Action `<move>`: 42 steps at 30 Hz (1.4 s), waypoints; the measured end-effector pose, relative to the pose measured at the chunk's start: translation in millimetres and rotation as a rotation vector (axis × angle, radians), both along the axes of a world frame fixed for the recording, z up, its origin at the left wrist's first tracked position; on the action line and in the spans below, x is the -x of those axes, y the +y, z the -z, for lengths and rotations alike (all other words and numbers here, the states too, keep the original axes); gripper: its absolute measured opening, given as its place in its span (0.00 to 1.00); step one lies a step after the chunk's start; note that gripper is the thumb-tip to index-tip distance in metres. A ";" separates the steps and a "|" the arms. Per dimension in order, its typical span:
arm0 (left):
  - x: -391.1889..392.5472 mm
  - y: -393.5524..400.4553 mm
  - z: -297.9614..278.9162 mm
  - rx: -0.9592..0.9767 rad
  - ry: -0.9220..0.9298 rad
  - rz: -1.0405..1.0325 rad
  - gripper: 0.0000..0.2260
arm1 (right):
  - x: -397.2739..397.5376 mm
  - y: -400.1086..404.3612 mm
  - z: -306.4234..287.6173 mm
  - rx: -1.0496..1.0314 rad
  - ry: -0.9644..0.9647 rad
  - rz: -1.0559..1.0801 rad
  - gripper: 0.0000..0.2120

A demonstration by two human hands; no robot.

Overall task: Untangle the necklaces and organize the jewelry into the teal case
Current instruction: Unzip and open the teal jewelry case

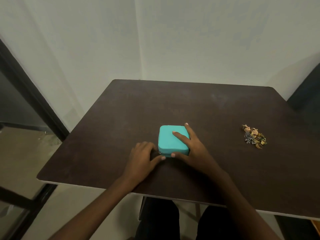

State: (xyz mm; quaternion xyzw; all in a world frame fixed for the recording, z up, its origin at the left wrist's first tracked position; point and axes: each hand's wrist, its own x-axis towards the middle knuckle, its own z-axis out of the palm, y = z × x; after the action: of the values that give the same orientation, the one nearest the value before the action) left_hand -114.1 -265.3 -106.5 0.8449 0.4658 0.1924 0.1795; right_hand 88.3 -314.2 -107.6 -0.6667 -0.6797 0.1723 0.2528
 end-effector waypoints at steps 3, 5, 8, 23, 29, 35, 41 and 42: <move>2.9 6.9 6.5 -0.067 -0.006 0.051 0.11 | 0.4 -1.8 0.9 -0.025 0.019 -0.002 0.36; 6.5 10.9 12.3 -0.126 0.022 0.102 0.11 | 1.5 -1.7 -0.3 -0.017 0.016 -0.003 0.36; 11.7 12.5 19.2 -0.238 0.047 0.144 0.16 | 2.1 -1.8 0.1 -0.020 0.031 -0.005 0.35; -17.0 80.3 4.9 -0.078 0.017 -0.029 0.07 | -2.8 -1.4 2.6 -0.030 0.064 -0.035 0.33; -28.4 86.4 5.9 -0.079 0.027 -0.084 0.07 | -2.3 -2.1 4.9 -0.062 0.098 -0.043 0.32; -1.9 67.1 -2.0 0.031 -0.040 0.277 0.36 | -2.3 -4.0 5.2 -0.076 0.118 -0.051 0.34; 4.9 48.8 -6.9 0.203 0.109 0.418 0.48 | -4.2 -4.9 6.2 0.026 0.380 0.050 0.52; 1.3 48.0 -7.3 0.159 0.071 0.395 0.46 | -3.9 -4.9 5.8 0.047 0.402 0.056 0.54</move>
State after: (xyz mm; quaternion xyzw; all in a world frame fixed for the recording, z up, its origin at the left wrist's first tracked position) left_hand -115.4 -217.3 -99.2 0.9093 0.3108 0.0861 0.2630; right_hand 92.2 -319.1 -113.4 -0.6432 -0.5925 0.3106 0.3725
